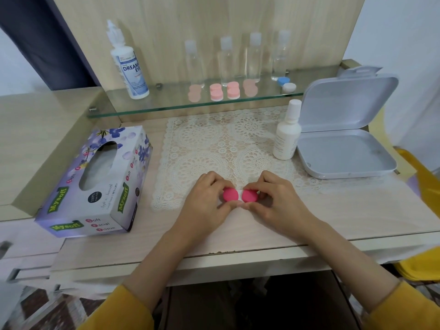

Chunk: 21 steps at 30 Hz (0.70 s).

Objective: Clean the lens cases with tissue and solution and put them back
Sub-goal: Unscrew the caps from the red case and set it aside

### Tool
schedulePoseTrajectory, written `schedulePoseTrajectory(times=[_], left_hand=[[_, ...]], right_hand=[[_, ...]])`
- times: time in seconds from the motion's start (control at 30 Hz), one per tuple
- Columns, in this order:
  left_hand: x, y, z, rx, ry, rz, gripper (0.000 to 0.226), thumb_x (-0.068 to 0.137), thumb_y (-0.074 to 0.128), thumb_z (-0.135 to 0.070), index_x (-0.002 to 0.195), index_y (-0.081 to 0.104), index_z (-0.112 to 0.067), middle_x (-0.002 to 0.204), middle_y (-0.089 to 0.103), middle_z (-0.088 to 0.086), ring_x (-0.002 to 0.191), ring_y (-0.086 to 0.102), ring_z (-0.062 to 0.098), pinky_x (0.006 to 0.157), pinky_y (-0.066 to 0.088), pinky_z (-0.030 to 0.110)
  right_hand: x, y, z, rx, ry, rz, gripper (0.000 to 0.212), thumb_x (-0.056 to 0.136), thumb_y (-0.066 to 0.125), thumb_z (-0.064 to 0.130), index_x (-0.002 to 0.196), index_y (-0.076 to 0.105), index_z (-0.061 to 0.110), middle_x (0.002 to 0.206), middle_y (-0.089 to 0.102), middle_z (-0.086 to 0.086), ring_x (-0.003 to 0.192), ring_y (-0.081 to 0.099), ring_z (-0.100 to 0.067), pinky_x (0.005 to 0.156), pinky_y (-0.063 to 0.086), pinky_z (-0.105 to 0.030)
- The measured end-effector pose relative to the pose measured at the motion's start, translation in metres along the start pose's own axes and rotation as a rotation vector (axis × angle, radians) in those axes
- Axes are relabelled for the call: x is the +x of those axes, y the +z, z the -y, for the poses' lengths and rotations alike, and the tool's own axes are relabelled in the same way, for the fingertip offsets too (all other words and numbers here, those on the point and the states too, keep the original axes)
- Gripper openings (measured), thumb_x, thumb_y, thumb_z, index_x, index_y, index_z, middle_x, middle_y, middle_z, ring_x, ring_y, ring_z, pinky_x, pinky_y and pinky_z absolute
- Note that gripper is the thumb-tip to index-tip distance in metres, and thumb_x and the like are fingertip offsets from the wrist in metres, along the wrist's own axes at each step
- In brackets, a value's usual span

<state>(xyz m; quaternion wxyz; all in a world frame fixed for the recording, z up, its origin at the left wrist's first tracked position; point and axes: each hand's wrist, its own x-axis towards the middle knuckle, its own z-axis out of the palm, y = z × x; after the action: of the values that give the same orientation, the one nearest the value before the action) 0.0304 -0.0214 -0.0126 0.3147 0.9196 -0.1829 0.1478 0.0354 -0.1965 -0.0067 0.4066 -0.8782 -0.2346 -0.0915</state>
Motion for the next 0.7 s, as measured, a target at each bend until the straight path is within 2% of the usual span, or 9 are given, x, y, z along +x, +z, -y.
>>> schedulePoseTrajectory(times=[0.07,0.2,0.3,0.5,0.6,0.7], left_hand=[[-0.003,0.002,-0.001,-0.006,-0.030,-0.054,0.051,0.069,0.058,-0.058,0.089,0.066,-0.012,0.085,0.050,-0.008,0.079,0.048,0.009,0.076,0.038,0.011],[-0.005,0.005,-0.003,-0.027,-0.107,-0.130,0.043,0.063,0.074,-0.052,0.081,0.063,-0.015,0.081,0.048,-0.013,0.076,0.045,0.002,0.074,0.034,0.007],[-0.005,0.005,-0.006,-0.037,-0.113,-0.184,0.050,0.060,0.065,-0.062,0.078,0.061,-0.016,0.078,0.045,-0.018,0.073,0.043,0.000,0.072,0.035,0.007],[-0.003,0.009,-0.012,-0.041,-0.180,-0.253,0.057,0.054,0.059,-0.069,0.073,0.060,-0.015,0.077,0.052,-0.009,0.072,0.048,0.007,0.068,0.039,0.017],[-0.002,0.008,-0.011,-0.064,-0.179,-0.225,0.050,0.053,0.070,-0.060,0.075,0.059,-0.016,0.079,0.052,-0.009,0.074,0.047,0.005,0.070,0.038,0.014],[-0.003,0.003,-0.006,-0.143,-0.111,-0.061,0.057,0.055,0.077,-0.055,0.097,0.060,-0.020,0.095,0.055,-0.013,0.089,0.048,0.002,0.081,0.034,0.009]], right_hand=[[0.000,0.000,0.002,0.015,-0.001,-0.002,0.021,0.072,0.077,0.022,0.089,0.071,0.012,0.075,0.046,0.006,0.069,0.045,-0.012,0.062,0.036,-0.012],[0.000,-0.001,0.002,0.034,0.011,-0.008,0.023,0.071,0.078,0.022,0.090,0.071,0.011,0.074,0.046,0.011,0.072,0.047,-0.010,0.063,0.038,-0.012],[0.000,-0.001,0.002,0.038,0.023,-0.005,0.022,0.071,0.078,0.023,0.089,0.072,0.012,0.074,0.047,0.011,0.070,0.047,-0.008,0.062,0.037,-0.011],[0.000,0.000,0.002,0.037,0.003,-0.023,0.015,0.071,0.077,0.018,0.084,0.071,0.013,0.072,0.047,0.011,0.068,0.047,-0.007,0.061,0.036,-0.010],[0.000,-0.001,0.002,0.026,0.000,-0.027,0.015,0.071,0.078,0.018,0.084,0.071,0.013,0.072,0.047,0.011,0.068,0.047,-0.007,0.060,0.036,-0.010],[0.000,-0.001,0.000,0.003,-0.017,-0.012,0.018,0.068,0.077,0.011,0.085,0.071,0.011,0.073,0.047,0.012,0.070,0.048,-0.009,0.063,0.038,-0.010]])
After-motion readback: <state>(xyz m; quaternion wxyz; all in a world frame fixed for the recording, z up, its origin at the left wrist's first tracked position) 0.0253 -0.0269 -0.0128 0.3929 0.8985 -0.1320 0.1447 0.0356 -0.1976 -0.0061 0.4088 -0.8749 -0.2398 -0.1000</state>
